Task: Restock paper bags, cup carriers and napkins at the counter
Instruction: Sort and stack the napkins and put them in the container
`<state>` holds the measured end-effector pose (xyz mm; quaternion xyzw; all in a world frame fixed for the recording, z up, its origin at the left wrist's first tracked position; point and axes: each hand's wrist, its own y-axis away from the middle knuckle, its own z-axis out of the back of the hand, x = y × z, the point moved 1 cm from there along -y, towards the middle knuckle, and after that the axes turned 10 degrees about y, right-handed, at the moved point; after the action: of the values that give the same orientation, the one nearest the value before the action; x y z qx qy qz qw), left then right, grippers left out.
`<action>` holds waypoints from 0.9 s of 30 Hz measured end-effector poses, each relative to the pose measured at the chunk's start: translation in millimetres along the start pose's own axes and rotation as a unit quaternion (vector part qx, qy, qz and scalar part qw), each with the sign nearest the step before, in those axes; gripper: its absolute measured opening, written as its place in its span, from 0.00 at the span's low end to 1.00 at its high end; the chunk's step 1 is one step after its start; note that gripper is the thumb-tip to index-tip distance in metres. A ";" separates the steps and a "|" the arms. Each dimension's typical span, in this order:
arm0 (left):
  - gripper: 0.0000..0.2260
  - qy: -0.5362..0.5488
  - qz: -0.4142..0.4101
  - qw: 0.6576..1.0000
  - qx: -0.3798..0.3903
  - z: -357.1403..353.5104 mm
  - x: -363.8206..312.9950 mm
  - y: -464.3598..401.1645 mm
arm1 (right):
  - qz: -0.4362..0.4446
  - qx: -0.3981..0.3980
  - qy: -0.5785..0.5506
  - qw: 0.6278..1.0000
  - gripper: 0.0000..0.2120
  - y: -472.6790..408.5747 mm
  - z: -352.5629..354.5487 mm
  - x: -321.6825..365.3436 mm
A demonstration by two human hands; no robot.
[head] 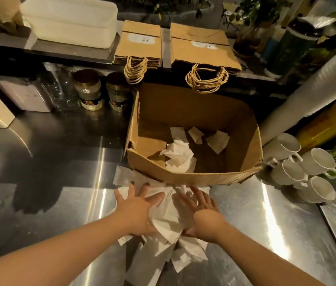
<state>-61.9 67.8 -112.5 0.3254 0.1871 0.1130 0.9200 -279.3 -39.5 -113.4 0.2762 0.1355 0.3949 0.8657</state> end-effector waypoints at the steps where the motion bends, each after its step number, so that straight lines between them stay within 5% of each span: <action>1: 0.49 -0.010 -0.007 1.000 0.003 14.9 -1.8 4.7 | 0.001 -0.005 -0.013 1.000 0.53 3.3 6.5 -6.2; 4: 0.42 0.000 -0.045 0.999 0.031 69.2 -12.6 24.9 | 0.010 -0.031 -0.010 0.999 0.37 18.2 37.0 -23.8; 6: 0.33 0.084 -0.077 0.985 0.130 108.7 -22.9 38.9 | 0.030 -0.031 -0.019 0.999 0.28 34.1 70.1 -31.6; 9: 0.24 0.293 -0.111 0.914 0.258 164.1 -41.8 45.5 | 0.075 -0.018 -0.153 0.985 0.14 54.8 128.5 -44.3; 11: 0.23 0.371 -0.108 0.899 0.208 191.1 -52.6 25.1 | 0.046 -0.084 -0.269 0.958 0.10 51.3 164.2 -59.2; 13: 0.22 0.345 -0.091 0.932 0.072 208.8 -62.9 -14.0 | -0.042 -0.160 -0.308 0.937 0.08 23.2 189.6 -80.3; 15: 0.32 0.237 -0.078 0.968 -0.015 212.1 -66.7 -60.8 | -0.149 -0.174 -0.325 0.918 0.10 -30.4 187.9 -109.2; 19: 0.58 0.066 -0.013 0.998 0.018 190.7 -67.7 -141.3 | -0.210 -0.062 -0.280 0.934 0.25 -130.0 158.2 -155.4; 22: 0.57 0.027 0.011 0.998 0.053 173.0 -74.8 -172.2 | -0.196 -0.037 -0.400 0.895 0.26 -158.7 150.6 -156.7; 27: 0.48 -0.081 0.012 0.995 0.059 149.0 -82.9 -205.9 | -0.217 -0.057 -0.428 0.875 0.47 -206.3 134.0 -144.6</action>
<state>-56.8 -199.4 -115.1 0.3898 0.1147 0.0862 0.9097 -187.2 -309.4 -123.1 0.3320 -0.2147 0.0470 0.9173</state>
